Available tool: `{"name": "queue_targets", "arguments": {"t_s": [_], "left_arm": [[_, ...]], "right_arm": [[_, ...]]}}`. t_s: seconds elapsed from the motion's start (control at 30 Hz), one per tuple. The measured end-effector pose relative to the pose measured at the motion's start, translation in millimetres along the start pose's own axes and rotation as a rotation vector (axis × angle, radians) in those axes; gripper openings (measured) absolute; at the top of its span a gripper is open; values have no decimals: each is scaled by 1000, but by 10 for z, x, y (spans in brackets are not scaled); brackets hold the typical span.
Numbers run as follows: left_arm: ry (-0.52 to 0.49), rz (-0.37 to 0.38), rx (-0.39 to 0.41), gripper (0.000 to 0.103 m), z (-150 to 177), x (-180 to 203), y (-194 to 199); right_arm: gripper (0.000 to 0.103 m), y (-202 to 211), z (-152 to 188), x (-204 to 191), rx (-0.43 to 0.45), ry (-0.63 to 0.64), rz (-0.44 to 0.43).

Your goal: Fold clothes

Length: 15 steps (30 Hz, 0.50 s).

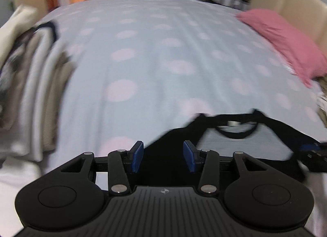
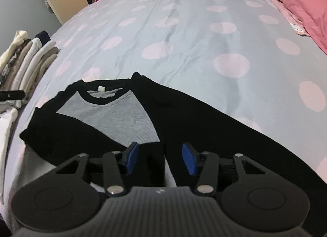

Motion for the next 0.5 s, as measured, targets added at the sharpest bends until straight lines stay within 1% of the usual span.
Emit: {"name": "queue_targets", "arguments": {"t_s": [0.03,0.07,0.1,0.13,0.2,0.27,0.33,0.4,0.5], "left_arm": [[22,-9,-6,41,21,-84,-44],[45,-18,-11,41,42,-166,-89],[62,-20,-18,41,72,-213,-135],[79,-22,-26,41,102,-260,-180],[96,-28,-33,41,169,-304,-258],[117,-25,-39,41,228,-338,-315],[136,-15,-36,41,270,-348,-339],[137,-6,-43,41,292,-332,-356],[131,5,-51,41,315,-297,-374]], "right_arm": [[33,-39,6,-10,-3,3,-7],[24,-73,17,-28,-9,9,-19],[9,-99,34,-61,-16,23,-32],[3,-103,53,-99,-14,47,-37],[0,-59,72,-156,5,89,-20],[0,-1,68,-186,21,110,5],[0,98,23,-144,73,97,70],[0,163,-35,-31,114,56,142],[0,134,-67,114,108,9,135]]}}
Point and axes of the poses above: each gripper's, at about its wrist camera, not at the fingertips, and y roughly against the way its jaws point, x to its right, z to its underside, the point moved 1 cm from there along -y, roughly the way its jaws point, and after that the axes turned 3 degrees about -z, right-handed, at the moved point
